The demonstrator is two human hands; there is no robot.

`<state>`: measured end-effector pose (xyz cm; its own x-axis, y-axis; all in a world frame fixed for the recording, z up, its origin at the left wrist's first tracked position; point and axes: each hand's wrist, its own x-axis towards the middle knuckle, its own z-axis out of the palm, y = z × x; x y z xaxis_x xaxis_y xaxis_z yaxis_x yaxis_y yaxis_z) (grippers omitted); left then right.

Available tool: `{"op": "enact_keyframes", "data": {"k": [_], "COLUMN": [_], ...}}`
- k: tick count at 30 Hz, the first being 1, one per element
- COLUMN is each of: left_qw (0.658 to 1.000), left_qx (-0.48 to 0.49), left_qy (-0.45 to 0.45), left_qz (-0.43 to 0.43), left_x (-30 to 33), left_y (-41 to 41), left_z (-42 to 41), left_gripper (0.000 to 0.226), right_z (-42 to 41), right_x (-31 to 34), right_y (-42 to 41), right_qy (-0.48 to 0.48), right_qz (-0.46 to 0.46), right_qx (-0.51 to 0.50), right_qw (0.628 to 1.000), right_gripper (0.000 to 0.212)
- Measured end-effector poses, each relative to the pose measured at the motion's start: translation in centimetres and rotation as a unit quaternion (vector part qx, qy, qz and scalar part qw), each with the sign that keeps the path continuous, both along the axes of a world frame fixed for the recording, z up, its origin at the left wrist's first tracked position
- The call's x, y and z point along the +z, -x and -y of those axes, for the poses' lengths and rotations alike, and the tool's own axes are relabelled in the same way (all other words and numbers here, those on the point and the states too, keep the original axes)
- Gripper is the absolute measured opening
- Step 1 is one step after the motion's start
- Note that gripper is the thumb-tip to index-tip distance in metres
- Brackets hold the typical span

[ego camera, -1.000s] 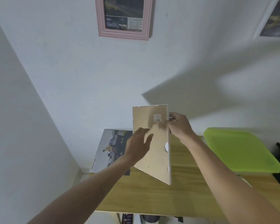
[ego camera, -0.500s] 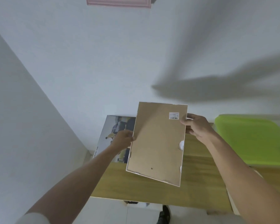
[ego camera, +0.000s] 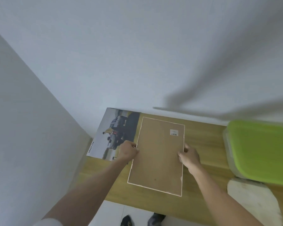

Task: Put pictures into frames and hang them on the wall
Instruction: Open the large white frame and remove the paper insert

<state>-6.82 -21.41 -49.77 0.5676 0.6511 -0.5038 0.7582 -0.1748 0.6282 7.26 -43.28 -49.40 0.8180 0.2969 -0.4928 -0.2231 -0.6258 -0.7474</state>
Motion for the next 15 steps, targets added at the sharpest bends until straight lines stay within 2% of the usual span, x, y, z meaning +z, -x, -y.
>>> {"op": "enact_keyframes", "data": {"k": [2,4,7,8,11,15], "left_qw": [0.999,0.998,0.994,0.994,0.993,0.990], "left_qx": [0.002,0.022,0.033,0.034,0.038,0.021], "left_qy": [-0.035,-0.061,-0.096,-0.102,-0.114,-0.137], "left_qz": [-0.014,-0.024,-0.035,-0.029,-0.019,-0.025], "left_x": [-0.4,-1.3,-2.3,-2.5,-2.9,-3.5], "left_y": [-0.4,-0.7,-1.1,-1.1,-1.2,-1.2], "left_z": [0.4,0.6,0.8,0.9,1.2,1.4], "left_gripper": [0.017,0.028,0.017,0.019,0.034,0.034], "right_z": [-0.4,-0.9,-1.6,-1.7,-1.8,-1.4], "right_x": [-1.3,-2.4,-3.6,-3.9,-4.6,-5.3], "right_y": [-0.2,-0.4,-0.7,-0.7,-0.8,-0.7], "right_qy": [0.013,0.027,0.040,0.039,0.028,0.029], "right_qz": [0.030,0.060,0.076,0.077,0.081,0.093], "right_qx": [0.006,0.016,0.030,0.030,0.031,0.033], "right_qw": [0.999,0.998,0.996,0.996,0.996,0.995], "right_gripper": [0.058,0.049,0.035,0.033,0.038,0.042]}}
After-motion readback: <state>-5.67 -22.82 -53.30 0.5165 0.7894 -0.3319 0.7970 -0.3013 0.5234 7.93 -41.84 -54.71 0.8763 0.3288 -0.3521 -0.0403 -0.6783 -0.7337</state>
